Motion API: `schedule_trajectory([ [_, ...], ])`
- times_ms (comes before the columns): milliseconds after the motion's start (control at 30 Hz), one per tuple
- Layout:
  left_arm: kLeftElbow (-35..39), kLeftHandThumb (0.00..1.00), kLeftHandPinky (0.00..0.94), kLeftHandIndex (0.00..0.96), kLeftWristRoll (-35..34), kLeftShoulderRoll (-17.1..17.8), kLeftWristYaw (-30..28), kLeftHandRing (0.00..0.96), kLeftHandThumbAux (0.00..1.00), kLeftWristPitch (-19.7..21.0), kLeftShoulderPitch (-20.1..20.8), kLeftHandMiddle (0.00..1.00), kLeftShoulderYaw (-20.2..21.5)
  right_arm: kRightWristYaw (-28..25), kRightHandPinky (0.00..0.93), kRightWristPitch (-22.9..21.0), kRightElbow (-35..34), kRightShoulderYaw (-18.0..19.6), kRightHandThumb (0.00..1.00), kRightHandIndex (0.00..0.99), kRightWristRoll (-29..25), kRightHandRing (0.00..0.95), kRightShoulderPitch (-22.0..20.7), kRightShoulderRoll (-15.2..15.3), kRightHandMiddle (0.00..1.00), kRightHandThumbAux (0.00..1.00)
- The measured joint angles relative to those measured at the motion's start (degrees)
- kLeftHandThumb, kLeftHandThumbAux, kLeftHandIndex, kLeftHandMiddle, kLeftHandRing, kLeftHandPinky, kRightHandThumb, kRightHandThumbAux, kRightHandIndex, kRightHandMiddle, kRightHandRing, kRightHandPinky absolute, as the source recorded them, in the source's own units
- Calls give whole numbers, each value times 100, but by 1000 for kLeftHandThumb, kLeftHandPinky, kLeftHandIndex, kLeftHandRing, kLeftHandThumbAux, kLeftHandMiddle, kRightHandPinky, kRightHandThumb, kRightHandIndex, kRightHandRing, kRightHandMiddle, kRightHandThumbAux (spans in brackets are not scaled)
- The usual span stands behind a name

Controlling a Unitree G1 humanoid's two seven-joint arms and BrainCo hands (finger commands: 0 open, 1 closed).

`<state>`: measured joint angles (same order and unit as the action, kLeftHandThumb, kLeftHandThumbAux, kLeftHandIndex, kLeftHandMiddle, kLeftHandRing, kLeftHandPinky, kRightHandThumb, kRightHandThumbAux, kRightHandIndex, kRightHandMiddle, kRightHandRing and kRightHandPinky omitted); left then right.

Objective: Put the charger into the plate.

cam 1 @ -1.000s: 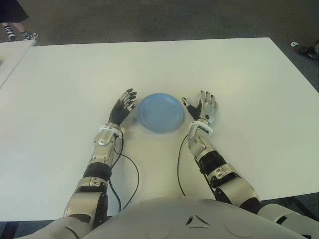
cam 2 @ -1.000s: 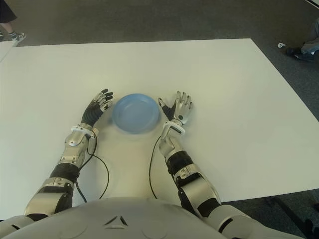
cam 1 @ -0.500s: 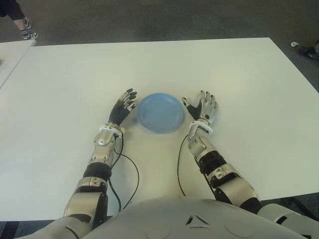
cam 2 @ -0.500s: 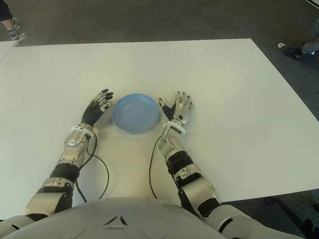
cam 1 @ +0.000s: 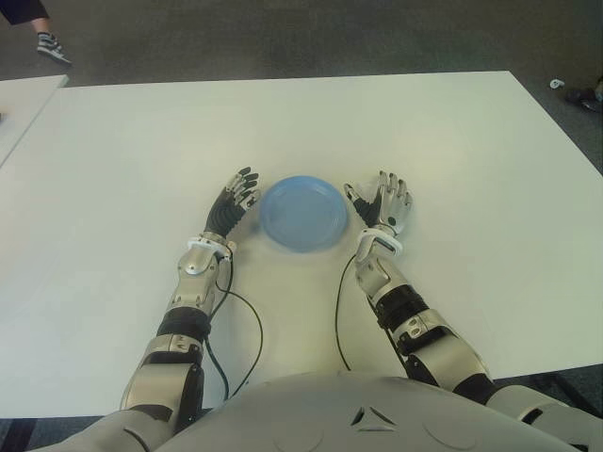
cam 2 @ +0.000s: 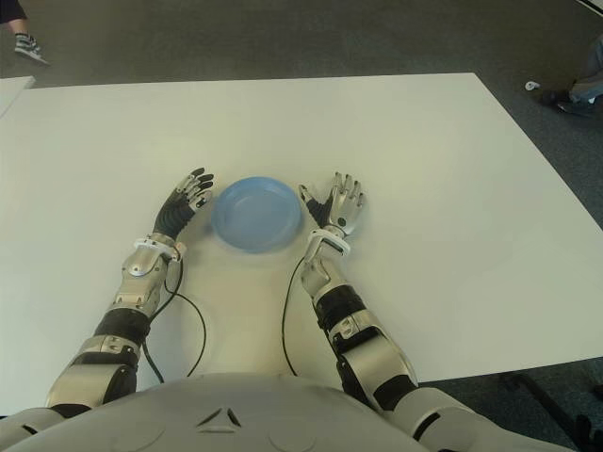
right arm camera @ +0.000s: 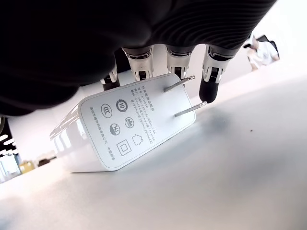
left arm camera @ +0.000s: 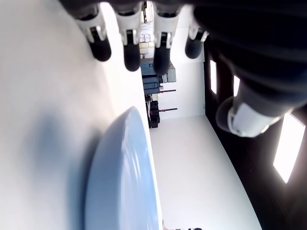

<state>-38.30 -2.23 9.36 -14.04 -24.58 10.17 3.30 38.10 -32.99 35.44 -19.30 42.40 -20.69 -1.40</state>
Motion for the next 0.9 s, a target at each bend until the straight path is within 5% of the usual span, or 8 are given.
schedule_trajectory([
  [900, 115, 0, 98, 76, -3, 34, -13, 114, 571, 78, -42, 134, -7, -96, 0, -70, 70, 25, 273, 0, -3, 0, -54, -18, 0, 170],
])
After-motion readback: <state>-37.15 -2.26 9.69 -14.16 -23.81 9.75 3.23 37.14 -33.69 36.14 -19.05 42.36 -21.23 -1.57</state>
